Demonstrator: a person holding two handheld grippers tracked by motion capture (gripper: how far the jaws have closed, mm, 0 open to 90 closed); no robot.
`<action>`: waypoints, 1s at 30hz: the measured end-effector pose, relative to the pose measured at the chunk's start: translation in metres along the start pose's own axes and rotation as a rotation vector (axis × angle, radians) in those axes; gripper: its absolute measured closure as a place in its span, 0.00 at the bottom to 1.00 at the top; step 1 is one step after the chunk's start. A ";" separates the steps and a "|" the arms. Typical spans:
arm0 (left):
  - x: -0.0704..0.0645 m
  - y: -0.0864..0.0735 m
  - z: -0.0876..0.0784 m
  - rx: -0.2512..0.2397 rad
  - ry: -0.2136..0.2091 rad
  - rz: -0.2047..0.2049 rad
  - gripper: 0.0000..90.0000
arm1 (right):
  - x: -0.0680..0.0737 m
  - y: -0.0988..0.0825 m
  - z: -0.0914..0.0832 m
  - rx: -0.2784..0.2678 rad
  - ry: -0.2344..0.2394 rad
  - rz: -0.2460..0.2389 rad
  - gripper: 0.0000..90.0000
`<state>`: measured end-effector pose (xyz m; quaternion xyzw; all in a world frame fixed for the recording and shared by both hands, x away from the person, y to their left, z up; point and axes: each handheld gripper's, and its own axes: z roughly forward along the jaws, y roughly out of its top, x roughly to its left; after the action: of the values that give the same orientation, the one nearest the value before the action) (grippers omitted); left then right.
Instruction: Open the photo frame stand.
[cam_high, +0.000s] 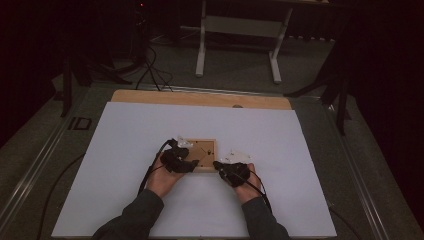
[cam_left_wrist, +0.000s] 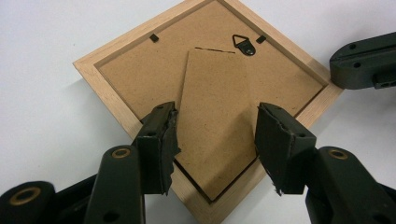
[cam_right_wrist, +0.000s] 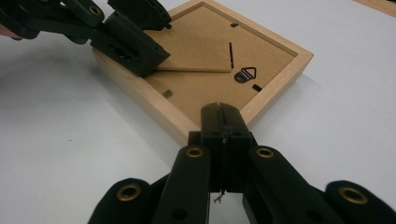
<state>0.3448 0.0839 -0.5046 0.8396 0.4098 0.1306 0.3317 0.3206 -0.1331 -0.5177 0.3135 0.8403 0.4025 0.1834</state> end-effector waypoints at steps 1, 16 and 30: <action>0.000 0.000 0.000 0.001 0.001 0.003 0.54 | 0.000 0.000 0.000 0.000 0.000 0.000 0.99; -0.002 0.008 0.002 0.051 0.012 0.041 0.57 | 0.000 0.000 0.000 -0.001 0.000 0.000 0.99; -0.001 0.015 -0.002 0.055 0.006 0.025 0.57 | 0.000 0.000 0.000 -0.003 0.001 0.000 0.99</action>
<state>0.3519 0.0775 -0.4931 0.8531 0.4036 0.1258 0.3057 0.3207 -0.1333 -0.5179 0.3129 0.8400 0.4037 0.1833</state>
